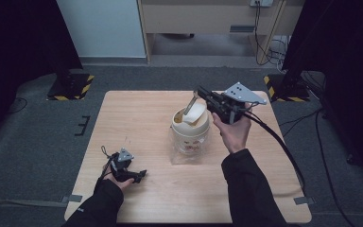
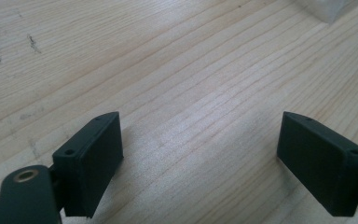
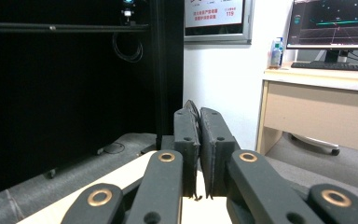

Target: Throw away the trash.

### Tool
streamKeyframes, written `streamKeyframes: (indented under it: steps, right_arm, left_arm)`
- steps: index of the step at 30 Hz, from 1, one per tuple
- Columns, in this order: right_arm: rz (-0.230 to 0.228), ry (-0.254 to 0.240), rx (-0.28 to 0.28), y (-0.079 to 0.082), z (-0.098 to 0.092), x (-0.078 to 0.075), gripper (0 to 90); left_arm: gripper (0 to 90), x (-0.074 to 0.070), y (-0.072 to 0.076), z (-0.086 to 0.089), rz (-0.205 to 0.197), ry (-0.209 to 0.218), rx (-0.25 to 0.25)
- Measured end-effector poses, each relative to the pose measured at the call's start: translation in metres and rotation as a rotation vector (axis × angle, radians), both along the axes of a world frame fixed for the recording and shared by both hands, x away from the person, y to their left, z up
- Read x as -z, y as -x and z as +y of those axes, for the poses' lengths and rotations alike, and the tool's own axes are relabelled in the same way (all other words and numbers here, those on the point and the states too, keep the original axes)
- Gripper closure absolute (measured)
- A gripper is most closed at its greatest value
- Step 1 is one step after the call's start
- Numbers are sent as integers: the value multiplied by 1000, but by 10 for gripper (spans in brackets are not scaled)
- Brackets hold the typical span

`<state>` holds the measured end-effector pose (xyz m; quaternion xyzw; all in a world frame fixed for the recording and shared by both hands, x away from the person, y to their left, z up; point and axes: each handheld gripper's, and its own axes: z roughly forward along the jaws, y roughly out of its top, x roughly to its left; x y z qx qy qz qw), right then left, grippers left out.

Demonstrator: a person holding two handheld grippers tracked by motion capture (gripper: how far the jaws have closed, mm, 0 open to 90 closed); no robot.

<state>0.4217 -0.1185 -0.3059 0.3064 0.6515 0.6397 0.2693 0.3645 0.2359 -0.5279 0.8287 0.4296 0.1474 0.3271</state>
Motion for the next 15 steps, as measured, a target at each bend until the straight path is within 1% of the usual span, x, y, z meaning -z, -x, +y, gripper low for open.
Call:
streamKeyframes:
  steps: [6,7,12,15]
  right_arm:
    - [-11,44,9,-11,19,2,861]
    - [-5,47,10,-13,21,3,861]
    - [-5,90,18,-24,33,9,861]
    - [9,99,23,-30,38,14,861]
  left_arm:
    - [112,0,0,0,1,1,7]
    - [108,1,0,-1,1,3,7]
    - [100,1,0,-1,0,-2,13]
    - [99,1,0,-1,0,-3,15]
